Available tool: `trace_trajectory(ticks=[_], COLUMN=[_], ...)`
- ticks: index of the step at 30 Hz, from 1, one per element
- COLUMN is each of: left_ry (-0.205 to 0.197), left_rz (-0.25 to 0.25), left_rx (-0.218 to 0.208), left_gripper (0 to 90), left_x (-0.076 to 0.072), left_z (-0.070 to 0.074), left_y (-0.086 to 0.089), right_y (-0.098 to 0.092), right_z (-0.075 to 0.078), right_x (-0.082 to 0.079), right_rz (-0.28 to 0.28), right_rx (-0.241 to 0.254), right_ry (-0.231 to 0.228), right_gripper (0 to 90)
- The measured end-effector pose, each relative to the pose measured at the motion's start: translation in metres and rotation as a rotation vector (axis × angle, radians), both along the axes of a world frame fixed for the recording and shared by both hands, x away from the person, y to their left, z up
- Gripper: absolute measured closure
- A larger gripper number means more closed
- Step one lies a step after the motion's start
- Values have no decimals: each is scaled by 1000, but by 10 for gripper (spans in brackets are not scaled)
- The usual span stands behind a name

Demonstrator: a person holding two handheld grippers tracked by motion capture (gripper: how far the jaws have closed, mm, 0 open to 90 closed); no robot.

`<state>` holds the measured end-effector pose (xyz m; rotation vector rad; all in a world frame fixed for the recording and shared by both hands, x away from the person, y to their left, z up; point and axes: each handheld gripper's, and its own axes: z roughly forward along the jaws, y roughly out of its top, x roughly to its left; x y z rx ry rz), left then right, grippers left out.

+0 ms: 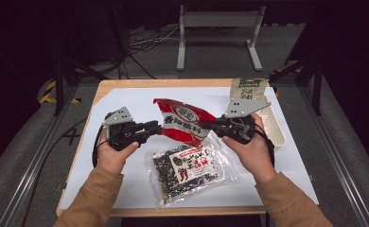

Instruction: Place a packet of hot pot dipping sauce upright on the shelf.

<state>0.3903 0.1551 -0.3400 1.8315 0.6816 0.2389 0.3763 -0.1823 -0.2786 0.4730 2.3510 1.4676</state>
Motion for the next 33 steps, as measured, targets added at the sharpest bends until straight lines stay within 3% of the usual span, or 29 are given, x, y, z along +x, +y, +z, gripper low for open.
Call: trace_trajectory(ticks=[7,21,33], left_ry=[-22,-12,0], left_rz=[20,43,58], left_rx=[32,70,89], left_gripper=[640,579,513], left_x=[3,6,7], left_z=[-1,-1,1], left_y=[3,12,22], right_y=[-14,-51,-80], right_z=[12,33,41], right_x=[3,11,23], right_rz=[-18,-77,-109], right_rx=[-30,-90,-122], right_ry=[-15,-45,-48], right_gripper=[900,900,900])
